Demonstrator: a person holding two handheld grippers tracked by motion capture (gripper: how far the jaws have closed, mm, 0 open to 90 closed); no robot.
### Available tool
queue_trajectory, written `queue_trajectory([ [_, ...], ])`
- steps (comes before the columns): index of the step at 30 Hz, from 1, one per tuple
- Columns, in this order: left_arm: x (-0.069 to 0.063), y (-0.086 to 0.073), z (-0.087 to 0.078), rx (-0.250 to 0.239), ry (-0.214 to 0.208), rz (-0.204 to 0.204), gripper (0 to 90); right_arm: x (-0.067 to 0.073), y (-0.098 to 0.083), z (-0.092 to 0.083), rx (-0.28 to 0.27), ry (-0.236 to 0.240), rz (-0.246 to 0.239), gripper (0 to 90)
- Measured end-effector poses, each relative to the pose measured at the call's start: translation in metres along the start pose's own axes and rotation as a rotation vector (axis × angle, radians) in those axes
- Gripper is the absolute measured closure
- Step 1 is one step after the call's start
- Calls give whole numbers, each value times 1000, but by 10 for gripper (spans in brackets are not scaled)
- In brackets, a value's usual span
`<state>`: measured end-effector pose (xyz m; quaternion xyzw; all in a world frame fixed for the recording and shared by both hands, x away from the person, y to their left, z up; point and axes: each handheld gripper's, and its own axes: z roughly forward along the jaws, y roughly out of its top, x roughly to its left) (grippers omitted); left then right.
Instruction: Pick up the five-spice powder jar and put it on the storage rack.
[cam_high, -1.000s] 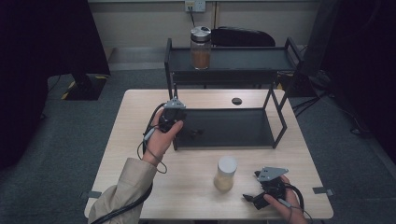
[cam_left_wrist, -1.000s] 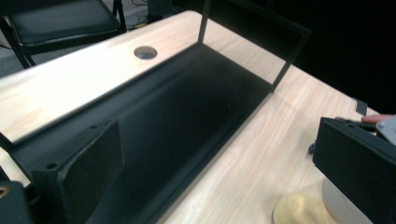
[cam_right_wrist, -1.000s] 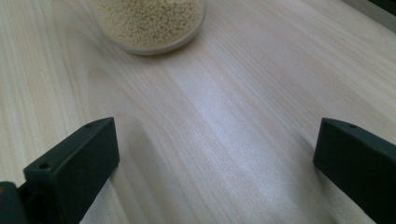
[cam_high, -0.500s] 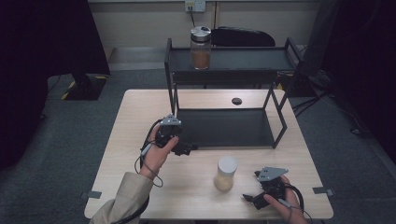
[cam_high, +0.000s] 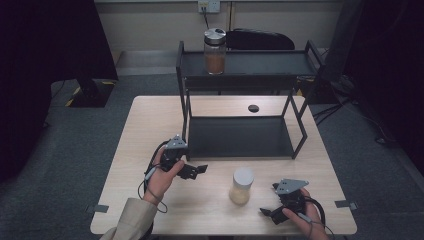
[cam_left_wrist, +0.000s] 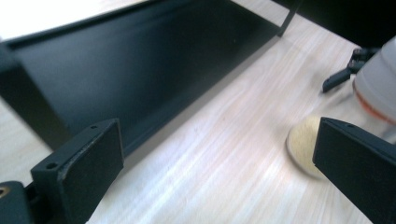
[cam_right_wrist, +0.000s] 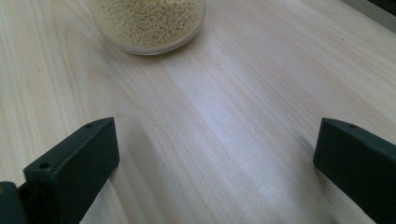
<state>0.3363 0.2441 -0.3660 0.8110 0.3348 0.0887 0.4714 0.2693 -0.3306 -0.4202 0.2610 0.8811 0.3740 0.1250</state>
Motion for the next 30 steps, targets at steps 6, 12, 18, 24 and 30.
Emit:
queue_trajectory([
  [6, 2, -21, -7, -5, 10, -19, 12, 0, 0, 0, 0, -1, 0, 0],
  [12, 6, -39, -11, 2, 22, -40, 12, 1, 0, 0, 0, -2, 2, 0],
  [18, 8, -53, -15, 15, 35, -44, 12, 1, 0, 0, 0, -3, 3, 0],
  [24, 9, -65, -19, 36, 54, -53, 12, 1, 0, 0, 0, -3, 3, 0],
  [30, 9, -76, -22, 59, 72, -50, 12, 1, 0, 0, 0, -3, 3, 0],
])
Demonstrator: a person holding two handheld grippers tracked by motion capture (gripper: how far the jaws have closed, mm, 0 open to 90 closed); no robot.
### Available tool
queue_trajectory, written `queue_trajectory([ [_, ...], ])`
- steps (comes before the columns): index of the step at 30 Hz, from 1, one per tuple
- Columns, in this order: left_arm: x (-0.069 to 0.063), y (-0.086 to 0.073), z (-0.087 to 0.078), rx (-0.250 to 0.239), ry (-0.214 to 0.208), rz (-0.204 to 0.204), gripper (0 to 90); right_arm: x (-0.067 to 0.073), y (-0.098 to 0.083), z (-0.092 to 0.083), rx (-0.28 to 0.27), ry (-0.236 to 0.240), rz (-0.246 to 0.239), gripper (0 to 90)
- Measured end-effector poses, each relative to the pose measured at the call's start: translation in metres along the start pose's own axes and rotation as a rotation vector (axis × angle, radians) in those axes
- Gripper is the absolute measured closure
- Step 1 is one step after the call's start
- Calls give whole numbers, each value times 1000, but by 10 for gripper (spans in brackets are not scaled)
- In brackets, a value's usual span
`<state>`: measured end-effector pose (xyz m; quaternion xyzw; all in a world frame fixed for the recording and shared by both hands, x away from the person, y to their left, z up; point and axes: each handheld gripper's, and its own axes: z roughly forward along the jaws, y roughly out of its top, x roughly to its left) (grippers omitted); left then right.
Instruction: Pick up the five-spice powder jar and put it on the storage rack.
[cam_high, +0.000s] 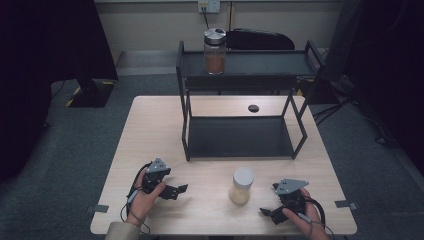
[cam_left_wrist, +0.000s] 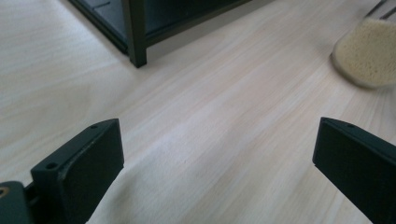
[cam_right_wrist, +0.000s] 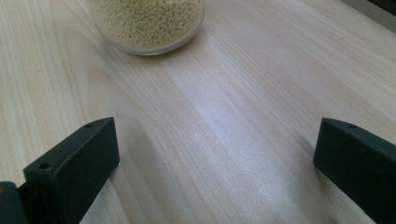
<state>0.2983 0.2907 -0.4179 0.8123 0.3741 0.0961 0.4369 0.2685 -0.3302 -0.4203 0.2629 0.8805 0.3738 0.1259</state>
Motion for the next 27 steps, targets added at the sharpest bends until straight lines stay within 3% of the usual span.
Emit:
queue_trajectory([
  [5, 1, -7, -2, 18, 13, -1, 12, 0, 0, 0, 0, 0, 0, 0],
  [14, -3, -9, -4, 80, 50, 50, 12, 0, 0, 0, 0, 0, 0, 0],
  [18, -4, -10, -6, 87, 56, 66, 12, 0, 0, 0, 1, 0, 0, 0],
  [21, -6, -11, -6, 96, 69, 102, 1, 0, 0, 0, 1, -1, 0, 0],
  [23, -10, -12, -5, 105, 88, 161, 1, 0, 0, 0, 2, -1, 1, 0],
  [27, -9, -13, -5, 104, 84, 161, 0, 0, 1, 0, 3, -2, 2, 0],
])
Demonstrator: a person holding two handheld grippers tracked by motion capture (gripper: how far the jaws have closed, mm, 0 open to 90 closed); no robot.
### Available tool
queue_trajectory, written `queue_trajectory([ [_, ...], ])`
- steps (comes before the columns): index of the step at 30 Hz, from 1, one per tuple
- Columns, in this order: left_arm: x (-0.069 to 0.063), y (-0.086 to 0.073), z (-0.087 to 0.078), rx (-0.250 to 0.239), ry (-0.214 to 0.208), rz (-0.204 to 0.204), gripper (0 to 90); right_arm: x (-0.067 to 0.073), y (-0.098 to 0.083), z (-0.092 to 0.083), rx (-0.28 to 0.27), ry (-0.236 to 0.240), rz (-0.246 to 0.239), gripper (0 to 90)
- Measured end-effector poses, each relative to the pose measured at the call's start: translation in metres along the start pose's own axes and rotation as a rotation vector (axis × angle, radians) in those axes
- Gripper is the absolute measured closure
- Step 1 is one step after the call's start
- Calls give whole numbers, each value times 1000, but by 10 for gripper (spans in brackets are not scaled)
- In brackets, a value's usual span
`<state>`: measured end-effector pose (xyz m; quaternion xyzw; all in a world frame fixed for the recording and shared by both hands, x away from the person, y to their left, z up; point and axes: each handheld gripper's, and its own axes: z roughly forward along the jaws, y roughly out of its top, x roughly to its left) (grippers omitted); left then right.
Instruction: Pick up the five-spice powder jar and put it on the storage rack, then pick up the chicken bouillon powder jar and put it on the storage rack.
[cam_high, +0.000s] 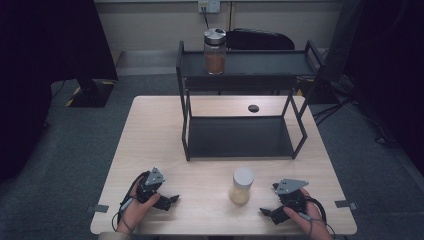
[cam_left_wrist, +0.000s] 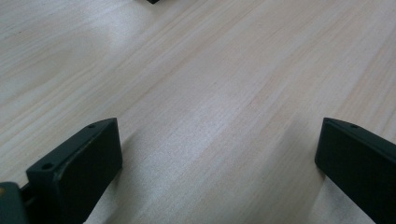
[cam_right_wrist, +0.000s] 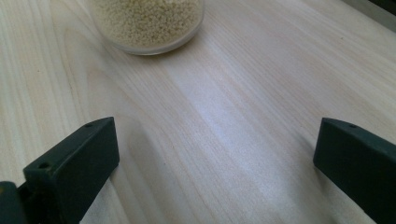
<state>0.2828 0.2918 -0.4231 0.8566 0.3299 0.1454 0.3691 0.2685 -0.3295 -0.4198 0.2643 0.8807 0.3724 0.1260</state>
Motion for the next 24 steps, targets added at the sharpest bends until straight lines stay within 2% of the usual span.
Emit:
queue_trajectory([
  [13, 0, 0, 0, -2, 0, 0, 0, -1, 1, 1, 0, 1, 0, 0],
  [16, 0, 0, 0, -2, 0, 0, 0, -1, 7, 1, 22, 3, 4, 0],
  [19, 0, 0, 0, -2, 0, 0, 0, 0, 13, 2, 27, -15, 8, 18],
  [24, 0, 0, 0, -2, 0, 0, 0, -5, 19, 3, 1, 20, 16, 15],
])
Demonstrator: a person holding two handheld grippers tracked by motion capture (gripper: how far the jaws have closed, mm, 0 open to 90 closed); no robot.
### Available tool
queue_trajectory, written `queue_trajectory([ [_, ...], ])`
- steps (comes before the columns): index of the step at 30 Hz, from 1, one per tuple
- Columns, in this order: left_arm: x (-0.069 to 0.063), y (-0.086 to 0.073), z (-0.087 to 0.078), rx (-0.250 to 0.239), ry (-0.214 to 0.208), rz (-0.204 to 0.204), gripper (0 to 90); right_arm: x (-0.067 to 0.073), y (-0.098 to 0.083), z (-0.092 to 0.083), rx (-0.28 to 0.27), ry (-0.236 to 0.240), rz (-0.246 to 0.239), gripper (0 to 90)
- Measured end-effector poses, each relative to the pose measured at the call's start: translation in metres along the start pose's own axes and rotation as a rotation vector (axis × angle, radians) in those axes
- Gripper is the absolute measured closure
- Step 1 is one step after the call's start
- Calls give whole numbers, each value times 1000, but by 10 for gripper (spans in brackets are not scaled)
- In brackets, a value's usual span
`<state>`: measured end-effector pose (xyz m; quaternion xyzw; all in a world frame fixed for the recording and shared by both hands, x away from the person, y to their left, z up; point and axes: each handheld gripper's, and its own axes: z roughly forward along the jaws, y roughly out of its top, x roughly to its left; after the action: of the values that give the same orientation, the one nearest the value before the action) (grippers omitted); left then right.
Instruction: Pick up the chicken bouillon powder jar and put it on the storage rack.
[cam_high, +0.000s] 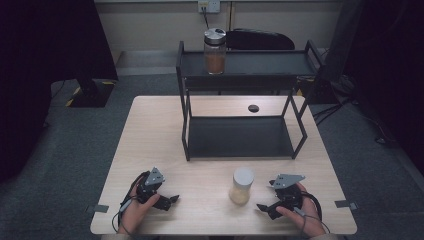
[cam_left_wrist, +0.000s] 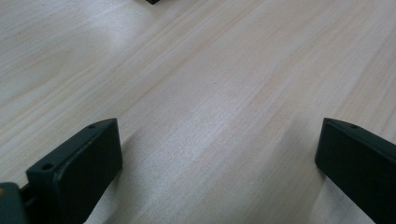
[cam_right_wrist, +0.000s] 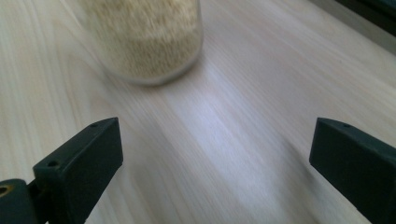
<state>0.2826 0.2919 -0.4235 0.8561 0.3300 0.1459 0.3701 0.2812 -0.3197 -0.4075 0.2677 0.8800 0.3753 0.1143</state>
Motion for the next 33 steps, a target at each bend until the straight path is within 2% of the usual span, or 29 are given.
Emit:
queue_trajectory([
  [4, 0, 0, 0, 0, 0, 0, 0, -1, 6, 1, -14, 10, 14, 14],
  [5, 0, 0, 0, 0, 0, 0, 0, -5, 7, 1, -41, 30, 37, 14],
  [8, 0, 0, 0, 0, 0, 0, 0, -3, 16, 1, -48, 26, 21, 13],
  [17, 0, 0, 0, 0, 0, 0, 0, -10, 26, -1, -143, 102, 43, 9],
  [23, 0, 0, 0, 0, 0, 0, 0, -7, 32, 4, -177, 122, 40, 14],
  [28, 0, 0, 0, 0, 0, 1, 0, -5, 30, 11, -230, 137, 26, 142],
  [33, 0, 0, 0, 0, 0, 0, 0, -1, 33, 18, -244, 139, -8, 244],
])
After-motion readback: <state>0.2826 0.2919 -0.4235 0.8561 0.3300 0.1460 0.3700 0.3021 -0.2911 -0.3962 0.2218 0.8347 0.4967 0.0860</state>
